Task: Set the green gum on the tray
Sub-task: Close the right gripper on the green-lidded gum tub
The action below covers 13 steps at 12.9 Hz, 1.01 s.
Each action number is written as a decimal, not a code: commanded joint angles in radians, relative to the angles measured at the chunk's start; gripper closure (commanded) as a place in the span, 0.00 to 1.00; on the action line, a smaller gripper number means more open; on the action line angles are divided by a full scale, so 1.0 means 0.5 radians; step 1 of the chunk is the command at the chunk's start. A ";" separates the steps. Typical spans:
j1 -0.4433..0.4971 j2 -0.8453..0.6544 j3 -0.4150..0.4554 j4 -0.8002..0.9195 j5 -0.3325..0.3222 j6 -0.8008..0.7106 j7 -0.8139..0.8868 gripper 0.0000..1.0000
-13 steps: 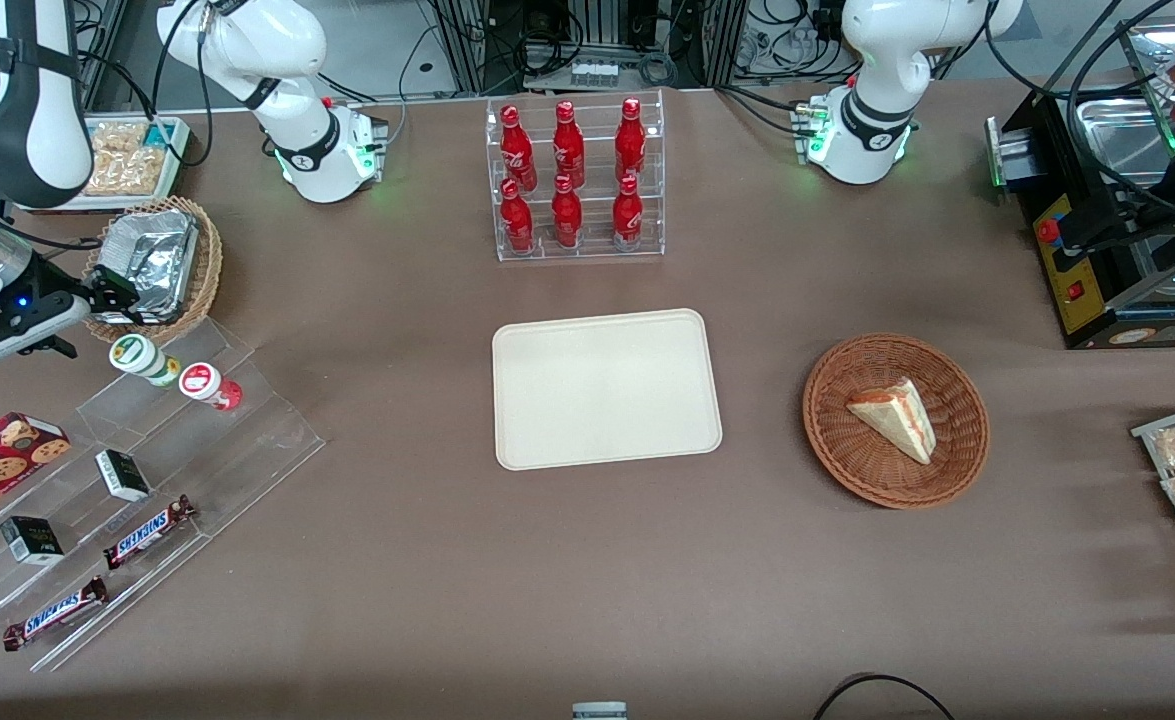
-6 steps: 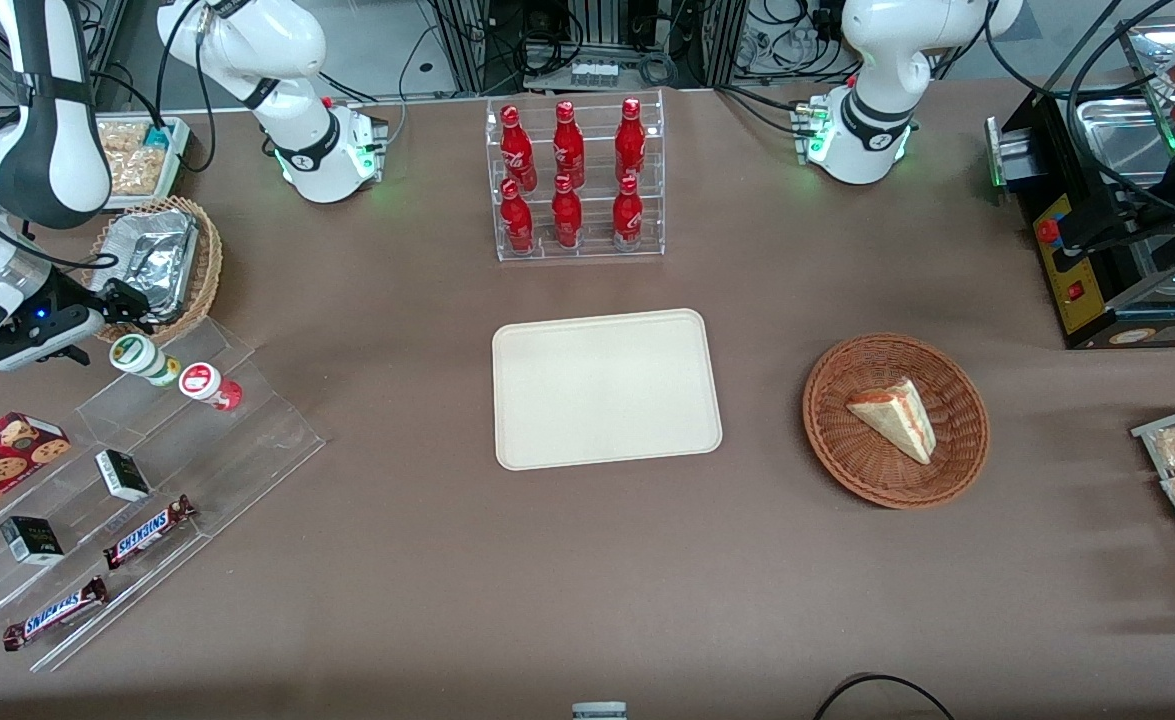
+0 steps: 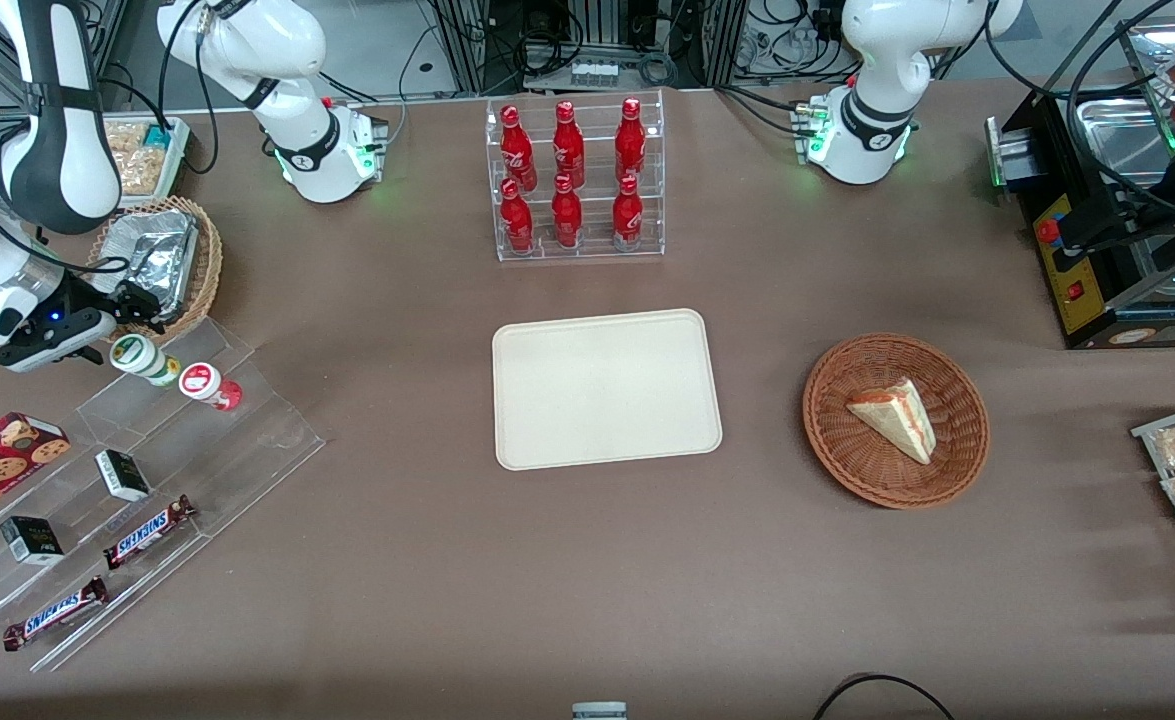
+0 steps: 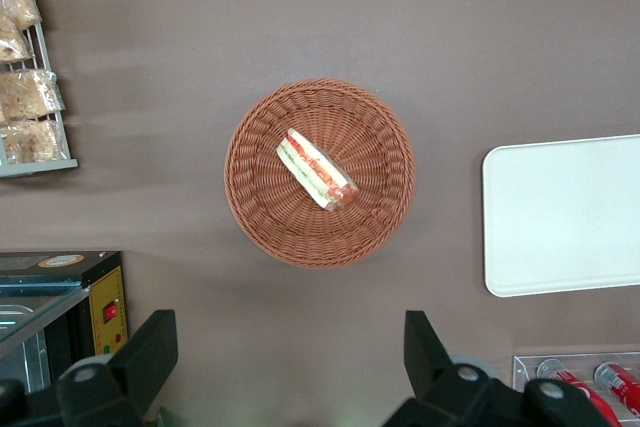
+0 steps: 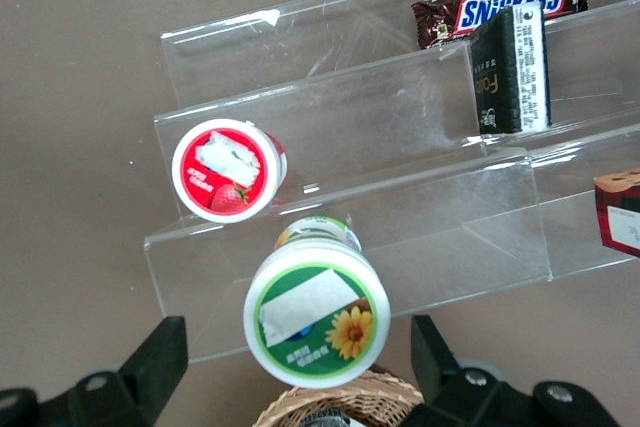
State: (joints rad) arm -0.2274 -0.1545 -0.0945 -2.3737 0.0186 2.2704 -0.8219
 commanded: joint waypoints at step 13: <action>0.007 0.048 0.014 0.090 0.042 -0.012 -0.031 1.00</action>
State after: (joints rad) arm -0.2248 -0.1255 -0.0890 -2.3685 0.0194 2.3123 -0.8272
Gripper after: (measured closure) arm 0.405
